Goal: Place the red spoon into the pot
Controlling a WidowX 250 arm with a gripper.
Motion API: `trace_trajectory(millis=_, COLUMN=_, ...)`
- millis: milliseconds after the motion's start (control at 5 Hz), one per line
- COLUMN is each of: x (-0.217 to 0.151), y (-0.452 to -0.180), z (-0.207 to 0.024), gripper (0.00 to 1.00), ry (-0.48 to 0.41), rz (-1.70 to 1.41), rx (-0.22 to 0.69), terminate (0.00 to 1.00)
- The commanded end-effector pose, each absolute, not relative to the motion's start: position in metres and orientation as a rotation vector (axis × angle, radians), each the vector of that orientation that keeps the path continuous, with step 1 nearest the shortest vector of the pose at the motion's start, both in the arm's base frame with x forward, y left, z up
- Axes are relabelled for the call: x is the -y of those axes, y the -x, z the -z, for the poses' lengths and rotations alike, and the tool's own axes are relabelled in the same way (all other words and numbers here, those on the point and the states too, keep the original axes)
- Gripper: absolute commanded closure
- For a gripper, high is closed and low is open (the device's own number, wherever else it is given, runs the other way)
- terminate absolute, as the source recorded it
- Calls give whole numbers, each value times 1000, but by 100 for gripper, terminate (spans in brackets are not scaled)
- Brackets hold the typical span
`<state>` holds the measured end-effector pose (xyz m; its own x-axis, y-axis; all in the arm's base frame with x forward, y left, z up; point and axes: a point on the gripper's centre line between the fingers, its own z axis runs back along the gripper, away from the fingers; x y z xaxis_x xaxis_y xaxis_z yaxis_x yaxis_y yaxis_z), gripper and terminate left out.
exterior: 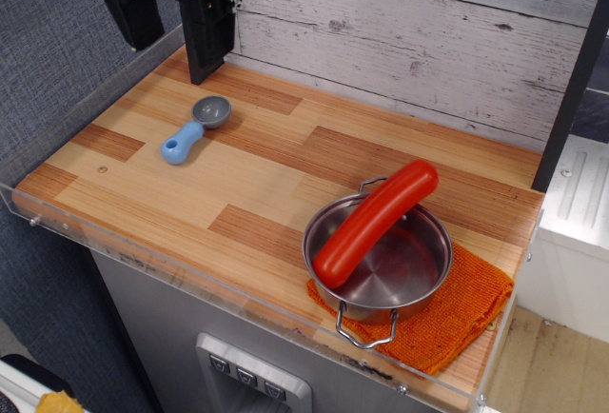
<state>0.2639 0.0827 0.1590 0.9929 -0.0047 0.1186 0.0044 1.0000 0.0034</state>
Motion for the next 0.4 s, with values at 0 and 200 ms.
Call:
trace_trajectory(millis=0, x=-84, y=-245, z=-168, gripper=0, ry=-20, rz=39, rx=163, terminate=0)
trace_trajectory(millis=200, x=-84, y=-245, z=-168, gripper=0, ry=-20, rz=39, rx=163, terminate=100)
